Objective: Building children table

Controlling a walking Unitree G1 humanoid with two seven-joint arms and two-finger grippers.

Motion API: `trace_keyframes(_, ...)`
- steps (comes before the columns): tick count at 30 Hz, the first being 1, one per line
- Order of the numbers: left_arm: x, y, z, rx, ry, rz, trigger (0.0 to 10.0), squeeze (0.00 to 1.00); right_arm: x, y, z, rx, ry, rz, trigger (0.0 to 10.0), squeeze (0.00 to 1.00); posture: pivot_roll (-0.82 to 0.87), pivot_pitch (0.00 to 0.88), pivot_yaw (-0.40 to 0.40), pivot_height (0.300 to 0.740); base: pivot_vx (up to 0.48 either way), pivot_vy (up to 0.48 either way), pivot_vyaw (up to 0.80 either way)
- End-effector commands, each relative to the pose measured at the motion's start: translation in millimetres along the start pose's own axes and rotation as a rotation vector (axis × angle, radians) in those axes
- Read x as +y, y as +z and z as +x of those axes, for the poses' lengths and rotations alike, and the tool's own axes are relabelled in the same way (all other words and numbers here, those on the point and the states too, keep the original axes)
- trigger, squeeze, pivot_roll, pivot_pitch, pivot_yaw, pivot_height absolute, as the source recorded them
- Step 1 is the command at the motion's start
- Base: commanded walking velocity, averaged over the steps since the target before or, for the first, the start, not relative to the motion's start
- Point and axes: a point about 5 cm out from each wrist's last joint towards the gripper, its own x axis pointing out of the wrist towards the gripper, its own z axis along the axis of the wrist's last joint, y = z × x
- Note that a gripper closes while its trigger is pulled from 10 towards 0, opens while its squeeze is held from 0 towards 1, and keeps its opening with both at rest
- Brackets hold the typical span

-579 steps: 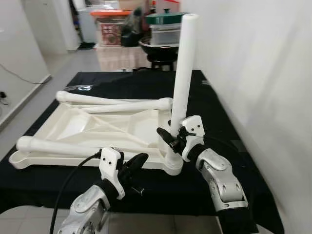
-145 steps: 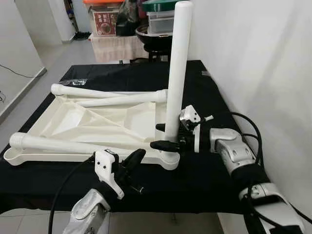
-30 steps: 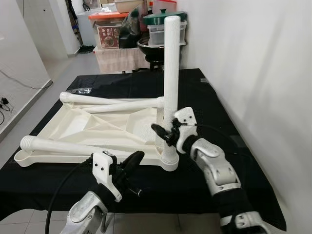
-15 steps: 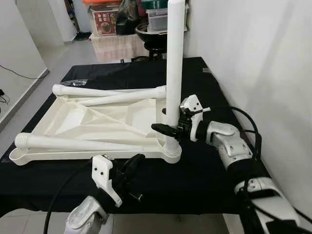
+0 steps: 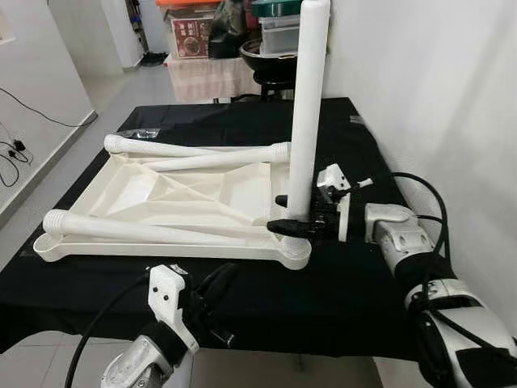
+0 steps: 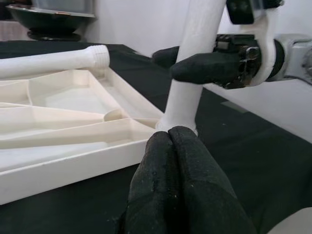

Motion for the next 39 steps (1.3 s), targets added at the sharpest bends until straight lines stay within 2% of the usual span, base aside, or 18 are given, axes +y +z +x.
trace_keyframes(1, 1.1, 1, -2.8, 0.018, 0.005, 0.027, 10.0, 0.0, 4.0, -10, 1.3, 0.01, 0.032, 0.024, 0.0, 0.0, 0.06, 0.043, 0.04, 0.74, 0.0, 0.0, 0.0)
trace_keyframes(11, 1.7, 3, -5.7, 0.03, 0.032, 0.105, 10.0, 0.0, 0.5, -15, -4.6, -0.008, -0.04, 0.025, 0.0, 0.0, 0.05, 0.04, 0.054, 0.74, 0.0, 0.0, 0.0)
trace_keyframes(14, 3.3, 3, -5.0, 0.027, 0.042, 0.107, 10.0, 0.0, 1.4, -30, -2.8, 0.049, -0.248, -0.034, 0.0, 0.0, 0.04, 0.044, 0.027, 0.74, 0.0, 0.0, 0.0)
trace_keyframes(15, 5.2, 3, -4.8, 0.023, 0.049, 0.105, 10.0, 0.0, 6.3, -35, 7.8, -0.001, -0.488, -0.008, 0.0, 0.0, 0.03, 0.048, 0.03, 0.74, 0.0, 0.0, 0.0)
trace_keyframes(16, 5.2, 3, -4.8, 0.023, 0.049, 0.105, 10.0, 0.0, 6.3, -35, 7.8, -0.001, -0.488, -0.008, 0.0, 0.0, 0.03, 0.048, 0.03, 0.74, 0.0, 0.0, 0.0)
trace_keyframes(17, 6.6, 3, -4.7, 0.021, 0.054, 0.105, 10.0, 0.0, 10.7, -37, 9.9, -0.037, -0.665, 0.028, 0.0, 0.0, 0.03, 0.048, 0.03, 0.74, 0.0, 0.0, 0.0)
trace_keyframes(18, 9.3, 3, -3.8, 0.017, 0.062, 0.104, 10.0, 0.0, 40.1, -52, 21.2, -0.044, -0.752, 0.13, 0.0, 0.0, 0.01, 0.055, 0.047, 0.74, 0.0, 0.0, 0.0)
trace_keyframes(19, 9.3, 3, -3.8, 0.017, 0.062, 0.104, 10.0, 0.0, 40.1, -52, 21.2, -0.044, -0.752, 0.13, 0.0, 0.0, 0.01, 0.055, 0.047, 0.74, 0.0, 0.0, 0.0)
trace_keyframes(21, 15.5, 3, -0.3, 0.013, 0.072, 0.109, 10.0, 0.0, 67.5, -39, 27.3, -0.044, -0.779, -0.07, 0.0, 0.0, -0.01, 0.045, 0.069, 0.74, 0.0, 0.0, 0.0)
trace_keyframes(23, 17.4, 3, 1.9, 0.011, 0.073, 0.109, 10.0, 0.0, 64.7, -39, 29.9, -0.049, -0.769, -0.059, 0.0, 0.0, -0.03, 0.023, 0.083, 0.74, 0.0, 0.0, 0.0)
trace_keyframes(25, 18.4, 2, 6.6, 0.006, 0.069, 0.104, 10.0, 0.0, 49.0, -50, 30.5, -0.011, -0.769, 0.036, 0.0, 0.0, 0.0, 0.016, 0.057, 0.74, 0.0, 0.0, 0.0)
trace_keyframes(28, 20.0, 1, 9.9, 0.004, 0.066, 0.107, 10.0, 0.0, 44.7, -51, 37.4, 0.024, -0.728, 0.029, 0.0, 0.0, -0.01, 0.0, 0.054, 0.74, 0.0, 0.0, 0.0)
trace_keyframes(29, 20.6, 1, 10.6, 0.001, 0.073, 0.107, 10.0, 0.0, 45.6, -49, 40.0, 0.027, -0.714, 0.007, 10.0, 0.0, -0.01, 0.0, 0.052, 0.74, 0.0, 0.0, 0.0)
trace_keyframes(31, 21.1, 1, 11.0, -0.001, 0.081, 0.11, 10.0, 0.0, 46.0, -47, 41.1, 0.015, -0.695, 0.019, 10.0, 0.0, 0.0, 0.0, 0.048, 0.74, 0.0, 0.0, 0.0)
trace_keyframes(32, 21.4, 0, 12.0, -0.003, 0.09, 0.112, 10.0, 0.0, 42.9, -40, 41.9, -0.04, -0.626, 0.063, 10.0, 1.0, -0.01, 0.0, 0.047, 0.74, 0.0, 0.0, 0.0)
trace_keyframes(36, 21.1, 0, 13.2, -0.004, 0.088, 0.11, 10.0, 0.0, 46.7, -27, 43.2, -0.091, -0.577, 0.07, 10.0, 1.0, -0.01, 0.0, 0.046, 0.74, 0.0, 0.0, 0.0)
trace_keyframes(37, 20.9, -1, 13.8, -0.003, 0.083, 0.105, 10.0, 0.0, 48.1, -16, 43.0, -0.133, -0.492, 0.059, 10.0, 1.0, -0.01, 0.0, 0.047, 0.74, 0.0, 0.0, 0.0)
trace_keyframes(39, 20.9, -2, 14.3, -0.003, 0.08, 0.101, 10.0, 0.0, 49.0, -9, 42.5, -0.162, -0.429, 0.049, 10.0, 1.0, -0.01, 0.0, 0.047, 0.74, 0.0, 0.0, 0.0)
